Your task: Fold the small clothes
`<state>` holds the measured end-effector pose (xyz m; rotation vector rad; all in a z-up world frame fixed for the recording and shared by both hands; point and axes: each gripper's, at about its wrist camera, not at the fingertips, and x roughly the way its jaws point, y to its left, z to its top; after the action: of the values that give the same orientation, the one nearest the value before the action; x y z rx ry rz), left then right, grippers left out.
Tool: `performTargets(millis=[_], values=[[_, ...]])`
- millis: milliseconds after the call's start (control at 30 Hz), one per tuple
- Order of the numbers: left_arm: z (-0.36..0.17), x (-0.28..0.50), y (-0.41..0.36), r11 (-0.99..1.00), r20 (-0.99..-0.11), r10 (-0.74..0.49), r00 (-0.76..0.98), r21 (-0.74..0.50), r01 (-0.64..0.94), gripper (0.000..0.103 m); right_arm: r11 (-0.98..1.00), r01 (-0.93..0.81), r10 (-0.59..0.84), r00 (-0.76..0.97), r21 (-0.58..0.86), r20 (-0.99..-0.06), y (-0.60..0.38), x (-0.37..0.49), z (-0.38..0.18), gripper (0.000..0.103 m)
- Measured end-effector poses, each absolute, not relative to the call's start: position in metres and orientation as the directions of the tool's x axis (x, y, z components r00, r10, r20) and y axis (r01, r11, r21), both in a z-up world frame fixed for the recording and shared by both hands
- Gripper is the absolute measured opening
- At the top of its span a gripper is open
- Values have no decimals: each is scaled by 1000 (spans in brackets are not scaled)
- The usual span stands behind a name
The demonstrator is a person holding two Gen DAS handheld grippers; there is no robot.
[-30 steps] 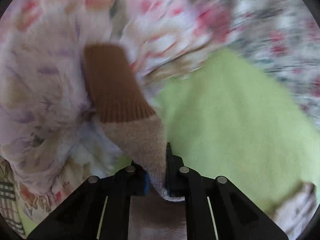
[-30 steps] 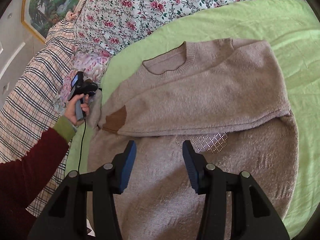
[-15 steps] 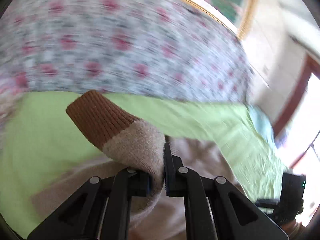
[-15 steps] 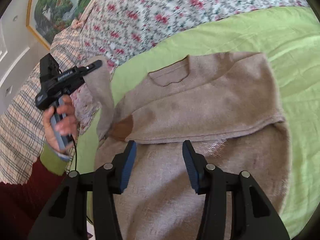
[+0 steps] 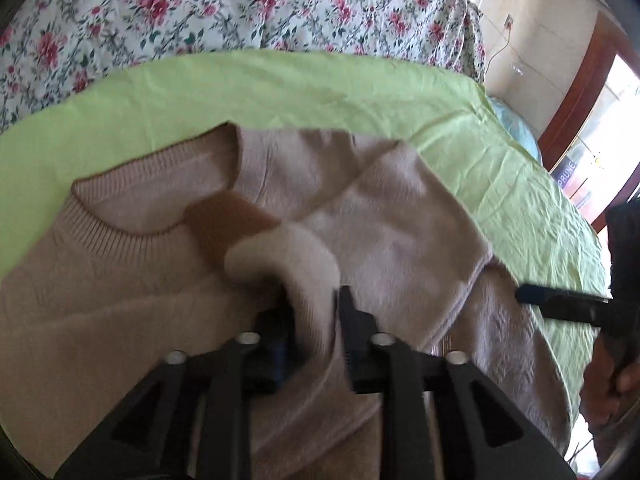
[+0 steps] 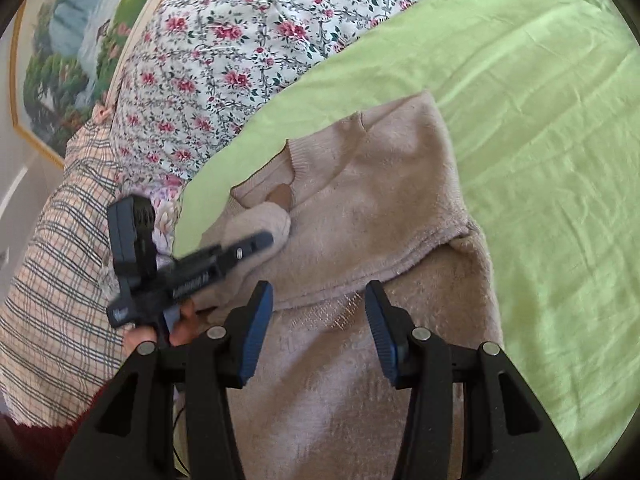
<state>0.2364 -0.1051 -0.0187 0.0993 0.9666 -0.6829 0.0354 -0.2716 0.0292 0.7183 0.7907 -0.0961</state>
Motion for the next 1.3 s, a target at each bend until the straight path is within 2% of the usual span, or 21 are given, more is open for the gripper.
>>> performTargets(millis=[33,100,167,267,467,567,667,700,733,833,900,933,1000,1033,1100,1200,1267,1300], values=[[-17,230,-97,792,-783,-488,386,-213,572,50,762,331,185,713,557,-676,-271,39,29,49],[-12,216,-77,803,-771,-487,410,-210,558,60,767,308,203,715,563,-669,-272,51,29,49],[-4,196,-50,813,-760,-487,431,-213,542,61,768,281,234,714,575,-660,-271,68,27,49],[-3,171,-11,862,-769,-422,480,-176,476,61,764,266,268,698,588,-664,-275,99,19,49],[-24,141,82,979,-822,-151,550,-50,195,61,760,257,321,650,597,-689,-284,172,-7,50],[-39,144,112,987,-847,-149,511,-99,124,60,750,270,359,600,604,-715,-287,215,-26,49],[-40,149,115,995,-844,-96,527,-59,85,59,759,276,381,545,589,-747,-279,238,-41,48],[-39,150,114,999,-838,-38,544,-11,53,60,753,260,405,541,605,-737,-274,240,-42,39],[-40,152,114,1000,-838,4,545,20,23,58,743,235,433,544,626,-719,-269,240,-40,10],[-46,151,123,999,-845,16,534,-12,-49,60,769,171,365,672,616,-644,-263,212,-2,10],[-50,148,130,995,-846,12,533,-42,-89,60,743,172,295,783,646,-548,-275,171,23,10],[-51,147,132,993,-844,12,536,-52,-104,60,750,225,224,799,623,-558,-280,156,25,10],[-52,146,137,988,-842,5,540,-80,-134,60,768,376,72,755,519,-652,-287,128,15,10],[-52,146,138,986,-841,3,540,-88,-143,60,766,402,54,736,501,-674,-289,121,7,10],[-50,146,142,981,-842,7,539,-98,-165,60,738,425,93,706,524,-703,-293,107,-14,11],[-47,144,147,973,-836,2,548,-126,-196,60,685,450,108,716,573,-690,-297,88,-26,18],[-46,143,155,960,-831,-17,556,-169,-222,60,648,462,91,742,605,-664,-303,76,-30,45],[-45,142,161,950,-825,-27,565,-198,-243,60,631,465,80,757,621,-648,-304,71,-30,51]])
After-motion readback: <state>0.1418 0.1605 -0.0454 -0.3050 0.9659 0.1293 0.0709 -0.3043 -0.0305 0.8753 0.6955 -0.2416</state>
